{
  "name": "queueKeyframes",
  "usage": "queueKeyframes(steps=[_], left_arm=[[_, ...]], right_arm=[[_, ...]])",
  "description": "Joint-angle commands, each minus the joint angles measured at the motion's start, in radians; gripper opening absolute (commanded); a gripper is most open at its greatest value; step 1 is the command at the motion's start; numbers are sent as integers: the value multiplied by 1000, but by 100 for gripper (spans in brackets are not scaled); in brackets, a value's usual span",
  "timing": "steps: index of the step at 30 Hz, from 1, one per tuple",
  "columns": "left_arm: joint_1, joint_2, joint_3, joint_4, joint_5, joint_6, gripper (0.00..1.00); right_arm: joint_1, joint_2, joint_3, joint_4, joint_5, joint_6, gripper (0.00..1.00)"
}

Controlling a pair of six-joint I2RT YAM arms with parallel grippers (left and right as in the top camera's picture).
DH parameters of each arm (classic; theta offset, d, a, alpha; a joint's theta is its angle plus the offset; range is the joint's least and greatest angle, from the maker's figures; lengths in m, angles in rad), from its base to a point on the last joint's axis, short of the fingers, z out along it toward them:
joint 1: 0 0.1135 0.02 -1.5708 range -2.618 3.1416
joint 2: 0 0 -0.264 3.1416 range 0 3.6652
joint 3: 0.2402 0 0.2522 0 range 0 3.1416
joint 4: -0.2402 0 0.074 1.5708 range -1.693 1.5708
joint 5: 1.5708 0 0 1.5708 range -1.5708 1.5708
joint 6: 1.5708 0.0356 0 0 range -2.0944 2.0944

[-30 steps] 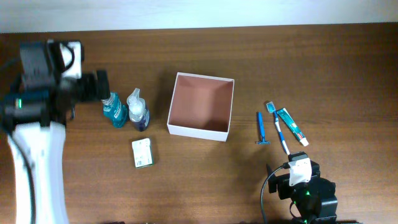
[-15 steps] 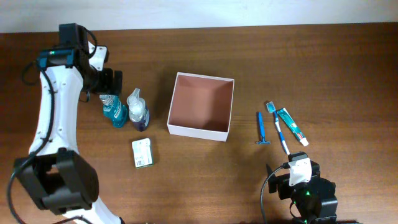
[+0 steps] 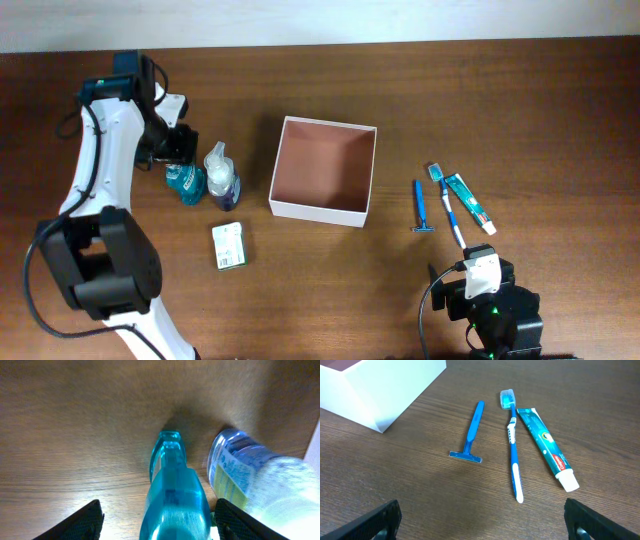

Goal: Pack container
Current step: 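Carry the mouthwash bottle over the white box and release it inside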

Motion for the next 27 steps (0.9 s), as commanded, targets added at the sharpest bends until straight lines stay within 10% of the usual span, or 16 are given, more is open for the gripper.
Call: queueKeyframes(steps=[1, 13, 27], left_arm=[[6, 18, 10, -10, 14, 16, 72], [8, 11, 124, -121, -12, -5, 16], [-16, -76, 741, -413, 109, -97, 8]], right_arm=[[-8, -9, -5, 2, -16, 11, 99], [-8, -9, -5, 2, -16, 11, 99], [-8, -9, -5, 2, -16, 11, 99]])
